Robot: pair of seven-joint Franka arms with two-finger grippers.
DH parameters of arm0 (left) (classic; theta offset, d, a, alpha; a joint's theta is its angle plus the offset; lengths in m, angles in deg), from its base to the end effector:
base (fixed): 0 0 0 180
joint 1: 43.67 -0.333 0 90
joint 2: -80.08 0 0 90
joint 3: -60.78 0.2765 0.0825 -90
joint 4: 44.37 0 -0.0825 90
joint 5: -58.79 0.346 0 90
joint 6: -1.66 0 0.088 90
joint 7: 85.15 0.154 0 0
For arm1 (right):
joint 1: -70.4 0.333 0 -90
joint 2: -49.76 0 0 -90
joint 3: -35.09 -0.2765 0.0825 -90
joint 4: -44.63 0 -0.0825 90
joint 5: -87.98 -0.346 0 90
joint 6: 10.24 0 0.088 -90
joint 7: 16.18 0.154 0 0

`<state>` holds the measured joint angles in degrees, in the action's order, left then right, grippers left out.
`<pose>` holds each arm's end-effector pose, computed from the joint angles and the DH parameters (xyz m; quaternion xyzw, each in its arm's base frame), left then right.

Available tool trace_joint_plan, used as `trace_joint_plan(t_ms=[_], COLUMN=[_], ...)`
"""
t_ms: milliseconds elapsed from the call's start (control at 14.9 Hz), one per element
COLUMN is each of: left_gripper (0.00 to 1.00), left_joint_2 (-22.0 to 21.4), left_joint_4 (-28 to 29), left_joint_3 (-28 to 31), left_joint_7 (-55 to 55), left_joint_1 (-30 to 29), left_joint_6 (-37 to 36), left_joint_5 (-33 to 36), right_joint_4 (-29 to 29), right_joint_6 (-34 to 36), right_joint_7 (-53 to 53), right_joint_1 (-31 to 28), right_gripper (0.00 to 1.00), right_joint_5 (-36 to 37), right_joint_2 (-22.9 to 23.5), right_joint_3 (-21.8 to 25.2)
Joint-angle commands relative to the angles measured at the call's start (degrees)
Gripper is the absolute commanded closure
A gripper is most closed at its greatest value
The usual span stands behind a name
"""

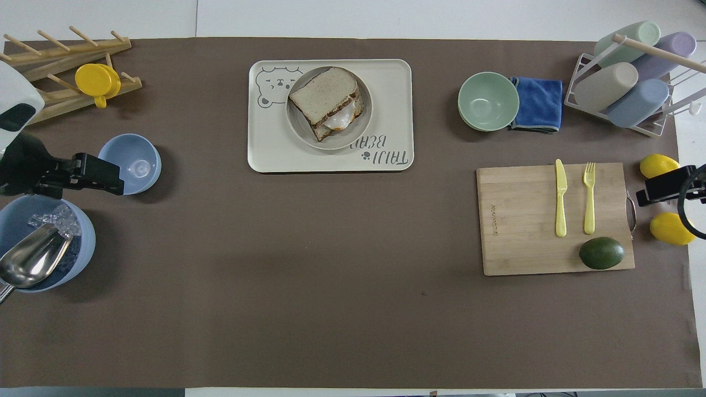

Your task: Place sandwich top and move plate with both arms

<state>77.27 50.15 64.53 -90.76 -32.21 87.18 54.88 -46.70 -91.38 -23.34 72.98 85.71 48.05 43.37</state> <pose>0.4823 -0.0758 0.5231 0.9977 -0.0192 -0.0578 0.0292 0.4822 -0.0424 0.5313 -0.9969 -0.0145 0.0712 0.0300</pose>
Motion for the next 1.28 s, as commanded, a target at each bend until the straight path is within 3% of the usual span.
trace_joint_plan(t_ms=[0, 268, 537, 805, 1208], left_gripper=[0.00, 0.00, 0.00, 0.00, 0.00], left_joint_2=[-2.5, 0.0, 2.2, 1.3, 0.7], left_joint_4=[6.3, 3.8, -4.8, -3.0, -2.0], left_joint_3=[-6.2, -6.5, -6.7, -6.7, -6.4], left_joint_7=[1.2, 1.6, 1.6, 0.7, 0.7], left_joint_1=[-5.3, -5.7, -4.9, -5.0, -5.6], left_joint_6=[1.9, 4.5, -5.8, -0.3, 0.5], left_joint_5=[1.2, 3.8, 5.8, 3.5, 1.4], right_joint_4=[-0.9, -0.9, -0.9, -0.9, -0.9], right_joint_6=[-0.2, -0.2, -0.2, -0.2, -0.2], right_joint_7=[0.9, 0.9, 0.9, 0.9, 0.9], right_joint_1=[-0.1, -0.1, -0.1, -0.1, -0.1], right_gripper=[0.00, 0.00, 0.00, 0.00, 0.00], right_joint_5=[1.0, 1.0, 1.0, 1.0, 1.0], right_joint_2=[-0.7, -0.7, -0.8, -0.7, -0.7], right_joint_3=[-0.4, -0.4, -0.4, -0.4, -0.4])
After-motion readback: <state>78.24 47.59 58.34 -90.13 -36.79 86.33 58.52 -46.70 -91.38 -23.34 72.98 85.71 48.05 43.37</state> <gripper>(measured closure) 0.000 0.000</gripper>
